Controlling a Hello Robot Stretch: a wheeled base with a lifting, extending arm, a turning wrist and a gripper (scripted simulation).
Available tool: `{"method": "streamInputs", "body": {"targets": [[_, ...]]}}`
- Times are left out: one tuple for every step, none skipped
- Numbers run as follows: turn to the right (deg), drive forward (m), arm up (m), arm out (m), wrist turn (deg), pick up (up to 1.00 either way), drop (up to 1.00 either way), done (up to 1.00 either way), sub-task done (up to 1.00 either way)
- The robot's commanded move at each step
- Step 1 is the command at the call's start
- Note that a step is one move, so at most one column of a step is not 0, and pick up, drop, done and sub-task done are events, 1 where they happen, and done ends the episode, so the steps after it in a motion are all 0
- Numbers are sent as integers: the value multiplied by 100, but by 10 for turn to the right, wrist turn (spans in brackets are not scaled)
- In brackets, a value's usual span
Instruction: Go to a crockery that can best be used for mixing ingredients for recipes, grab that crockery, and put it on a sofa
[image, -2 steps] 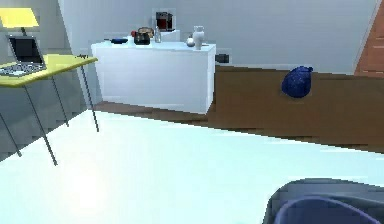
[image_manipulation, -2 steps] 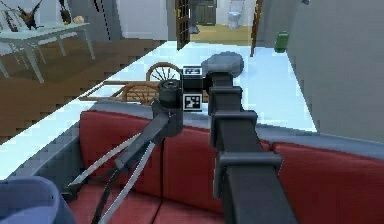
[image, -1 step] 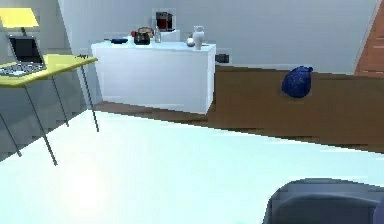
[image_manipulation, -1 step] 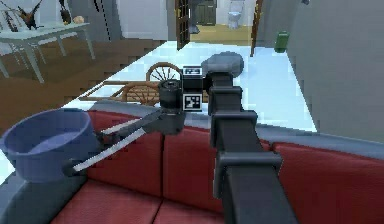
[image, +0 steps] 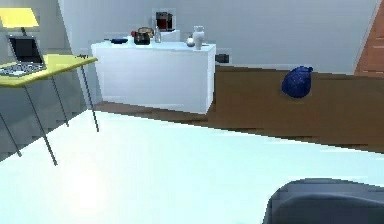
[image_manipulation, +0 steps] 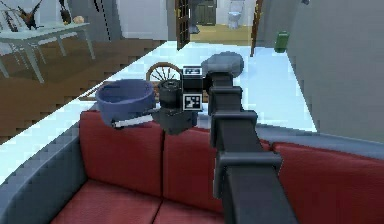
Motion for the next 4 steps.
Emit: {"method": "streamInputs", "body": {"targets": [[0,0,0,0,390,0,0,0,0],[0,0,-44,0,0,0,0,0,0],[0,0,-32,0,0,0,0,0,0],[0,0,0,0,0,0,100,0,0]]}}
